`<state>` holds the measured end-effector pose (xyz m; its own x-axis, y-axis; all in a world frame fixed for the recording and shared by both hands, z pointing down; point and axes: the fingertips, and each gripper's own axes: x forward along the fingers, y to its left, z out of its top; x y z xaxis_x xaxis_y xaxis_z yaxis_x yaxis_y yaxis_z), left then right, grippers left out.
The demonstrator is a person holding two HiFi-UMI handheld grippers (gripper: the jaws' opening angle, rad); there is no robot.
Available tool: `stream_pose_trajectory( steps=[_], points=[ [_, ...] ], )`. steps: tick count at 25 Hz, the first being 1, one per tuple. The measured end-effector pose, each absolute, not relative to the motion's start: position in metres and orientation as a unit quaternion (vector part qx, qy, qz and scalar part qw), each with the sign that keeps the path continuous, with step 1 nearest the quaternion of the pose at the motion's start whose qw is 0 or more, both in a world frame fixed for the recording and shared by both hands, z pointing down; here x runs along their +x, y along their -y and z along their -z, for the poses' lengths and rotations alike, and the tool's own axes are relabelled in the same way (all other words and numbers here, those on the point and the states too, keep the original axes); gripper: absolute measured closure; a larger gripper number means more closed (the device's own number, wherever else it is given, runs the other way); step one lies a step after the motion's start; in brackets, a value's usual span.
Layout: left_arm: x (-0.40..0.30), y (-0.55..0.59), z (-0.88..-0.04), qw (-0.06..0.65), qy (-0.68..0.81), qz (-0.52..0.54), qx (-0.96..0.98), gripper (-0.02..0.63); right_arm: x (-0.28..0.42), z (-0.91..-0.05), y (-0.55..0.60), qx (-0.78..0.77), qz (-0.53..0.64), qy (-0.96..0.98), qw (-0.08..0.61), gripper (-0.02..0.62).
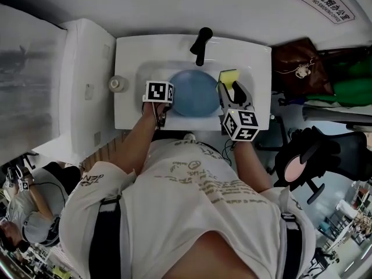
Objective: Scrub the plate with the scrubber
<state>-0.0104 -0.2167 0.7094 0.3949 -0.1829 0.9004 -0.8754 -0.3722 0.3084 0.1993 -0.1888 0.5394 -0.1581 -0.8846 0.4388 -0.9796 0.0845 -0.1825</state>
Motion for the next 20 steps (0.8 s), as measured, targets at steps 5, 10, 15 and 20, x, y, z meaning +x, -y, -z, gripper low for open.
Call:
stream_pose_trajectory(
  steps=[5, 10, 15, 20],
  points=[
    [-0.008, 0.213, -0.738, 0.475, 0.317, -0.446, 0.689, 0.412, 0.210, -0.538, 0.185, 0.654, -0.223, 0.715, 0.105, 0.410],
    [-0.008, 0.204, -0.757, 0.553, 0.270, -0.447, 0.649, 0.417, 0.218, -0.537, 0.185, 0.666, -0.224, 0.704, 0.105, 0.410],
    [-0.006, 0.191, -0.774, 0.615, 0.243, -0.438, 0.609, 0.441, 0.225, -0.534, 0.185, 0.676, -0.223, 0.695, 0.104, 0.410],
    [0.004, 0.195, -0.768, 0.630, 0.248, -0.410, 0.611, 0.542, 0.228, -0.537, 0.183, 0.678, -0.227, 0.690, 0.114, 0.410]
  ],
)
